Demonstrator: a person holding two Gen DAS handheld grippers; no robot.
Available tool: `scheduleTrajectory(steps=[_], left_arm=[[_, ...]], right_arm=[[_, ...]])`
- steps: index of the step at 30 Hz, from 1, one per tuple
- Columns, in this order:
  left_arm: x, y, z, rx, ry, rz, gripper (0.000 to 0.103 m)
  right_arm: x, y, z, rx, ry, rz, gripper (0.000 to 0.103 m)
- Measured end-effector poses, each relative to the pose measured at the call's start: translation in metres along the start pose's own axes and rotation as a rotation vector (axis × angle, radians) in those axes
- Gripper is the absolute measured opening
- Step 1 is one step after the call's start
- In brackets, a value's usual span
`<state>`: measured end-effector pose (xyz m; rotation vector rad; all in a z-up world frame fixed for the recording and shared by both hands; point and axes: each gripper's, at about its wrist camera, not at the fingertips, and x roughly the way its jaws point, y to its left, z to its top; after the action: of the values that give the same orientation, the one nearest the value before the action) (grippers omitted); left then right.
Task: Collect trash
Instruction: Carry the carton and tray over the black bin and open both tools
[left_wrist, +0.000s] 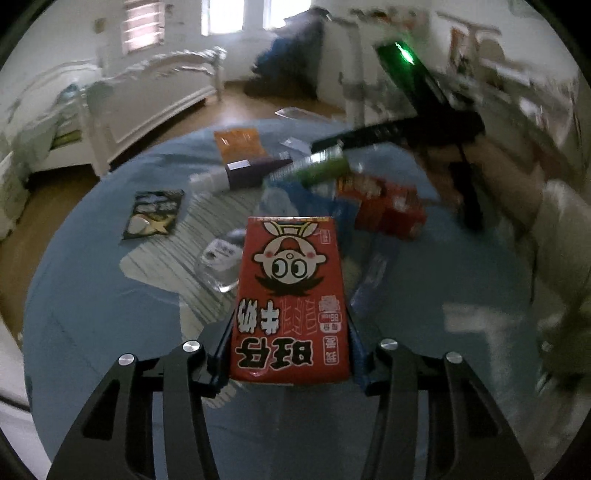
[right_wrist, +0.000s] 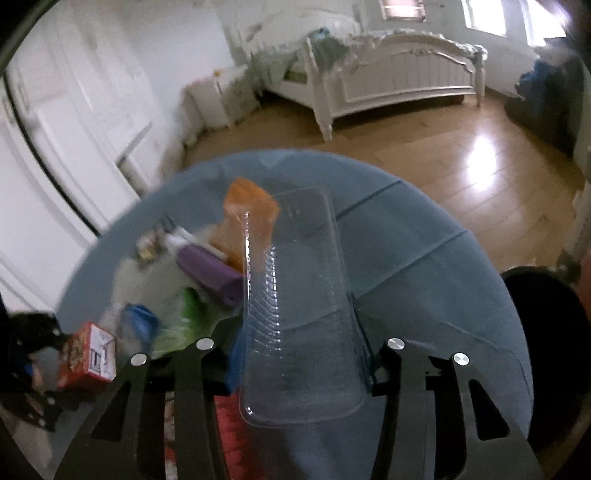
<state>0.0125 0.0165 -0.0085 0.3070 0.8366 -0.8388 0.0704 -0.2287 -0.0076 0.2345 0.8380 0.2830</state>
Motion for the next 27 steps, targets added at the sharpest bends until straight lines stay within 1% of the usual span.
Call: scheduleTrajectory(steps=[2,3,5,8,9,10,13,14,17,18,21,23,27], left_arm=[[-0.015,-0.001,0.006,-0.038,-0.044,0.011,0.049],[-0.020,-0.002,0.007,-0.052,-0.061,0.015,0.049],[-0.031,-0.002,0.022,-0.095,-0.101,0.018,0.049],[-0.035,-0.013,0.054,-0.150,-0.142,-0.004,0.049],[-0.034,-0.017,0.059,-0.156,-0.150,-0.011,0.049],[-0.031,-0.024,0.071,-0.160,-0.164,-0.027,0.050],[-0.013,-0.047,0.107,-0.160,-0.183,-0.078,0.050],[-0.004,-0.056,0.119,-0.163,-0.185,-0.105,0.050],[0.025,-0.085,0.150,-0.163,-0.183,-0.185,0.050],[0.032,-0.092,0.158,-0.156,-0.183,-0.199,0.050],[0.069,-0.120,0.185,-0.162,-0.164,-0.276,0.050],[0.091,-0.133,0.194,-0.184,-0.143,-0.323,0.050],[0.132,-0.156,0.207,-0.202,-0.099,-0.364,0.050]], right_arm=[[-0.022,-0.009,-0.002,0.058,-0.064,0.086,0.047],[-0.031,-0.013,-0.004,0.078,-0.089,0.114,0.047],[-0.054,-0.021,-0.007,0.121,-0.147,0.168,0.047],[-0.083,-0.031,-0.011,0.158,-0.214,0.207,0.047],[-0.091,-0.035,-0.012,0.164,-0.231,0.210,0.047],[-0.103,-0.041,-0.015,0.176,-0.258,0.213,0.047],[-0.132,-0.063,-0.023,0.215,-0.326,0.202,0.047],[-0.140,-0.070,-0.026,0.229,-0.345,0.195,0.047],[-0.169,-0.107,-0.042,0.291,-0.411,0.135,0.047],[-0.178,-0.124,-0.049,0.323,-0.428,0.114,0.047],[-0.194,-0.163,-0.069,0.405,-0.450,0.072,0.047],[-0.202,-0.191,-0.084,0.465,-0.455,0.050,0.047],[-0.202,-0.225,-0.106,0.532,-0.446,0.027,0.047]])
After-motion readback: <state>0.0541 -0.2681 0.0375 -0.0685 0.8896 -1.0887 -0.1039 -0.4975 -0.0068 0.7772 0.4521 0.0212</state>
